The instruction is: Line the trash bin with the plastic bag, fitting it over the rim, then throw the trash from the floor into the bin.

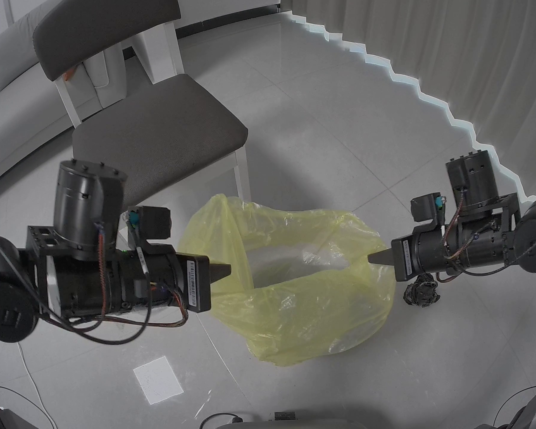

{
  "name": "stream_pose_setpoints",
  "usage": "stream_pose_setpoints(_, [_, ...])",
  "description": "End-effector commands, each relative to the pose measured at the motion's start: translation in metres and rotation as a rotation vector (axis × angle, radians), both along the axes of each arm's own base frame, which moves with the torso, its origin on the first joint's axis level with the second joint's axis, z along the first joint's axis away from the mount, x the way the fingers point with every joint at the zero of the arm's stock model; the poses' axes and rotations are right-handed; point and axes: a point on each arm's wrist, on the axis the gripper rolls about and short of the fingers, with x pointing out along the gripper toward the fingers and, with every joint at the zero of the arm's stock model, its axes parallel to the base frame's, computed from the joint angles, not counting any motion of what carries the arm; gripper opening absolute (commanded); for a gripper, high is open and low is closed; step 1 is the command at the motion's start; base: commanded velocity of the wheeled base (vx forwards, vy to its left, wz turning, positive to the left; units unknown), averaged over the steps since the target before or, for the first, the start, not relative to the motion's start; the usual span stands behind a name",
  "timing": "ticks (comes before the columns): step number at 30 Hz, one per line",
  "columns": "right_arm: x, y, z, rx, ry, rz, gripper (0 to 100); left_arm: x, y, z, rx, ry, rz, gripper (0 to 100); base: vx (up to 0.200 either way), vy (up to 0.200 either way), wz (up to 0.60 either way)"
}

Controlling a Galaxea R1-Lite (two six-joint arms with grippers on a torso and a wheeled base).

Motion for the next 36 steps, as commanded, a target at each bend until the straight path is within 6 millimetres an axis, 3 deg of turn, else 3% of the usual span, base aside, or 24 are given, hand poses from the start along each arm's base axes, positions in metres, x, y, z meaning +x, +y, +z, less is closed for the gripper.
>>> stream_pose_setpoints(1, [0.021, 0.013, -0.028, -0.035, 0.067, 0.009, 0, 0.025, -0.004, -0.040, 0.061, 0.090, 0.043, 0, 0.000, 0.000, 0.00])
stream_pose_setpoints(14, [0.056, 0.019, -0.078, -0.050, 0.113, -0.015, 0, 0.057, -0.017, -0.083, 0.073, 0.112, 0.064, 0, 0.000, 0.000, 0.00])
stream_pose_setpoints(15, [0.062, 0.022, -0.090, -0.050, 0.118, -0.016, 0, 0.060, -0.019, -0.094, 0.074, 0.115, 0.062, 0, 0.000, 0.000, 0.00])
stream_pose_setpoints(21, [0.074, 0.022, -0.121, -0.076, 0.172, -0.027, 0, 0.063, -0.022, -0.108, 0.090, 0.134, 0.059, 0, 0.000, 0.000, 0.00])
stream_pose_setpoints(28, [0.084, 0.008, -0.141, -0.084, 0.200, -0.068, 0, 0.067, -0.024, -0.132, 0.129, 0.197, 0.061, 0, 0.000, 0.000, 0.00])
stream_pose_setpoints(36, [0.079, 0.007, -0.151, -0.092, 0.215, -0.067, 0, 0.067, -0.022, -0.158, 0.122, 0.203, 0.052, 0, 0.000, 0.000, 0.00])
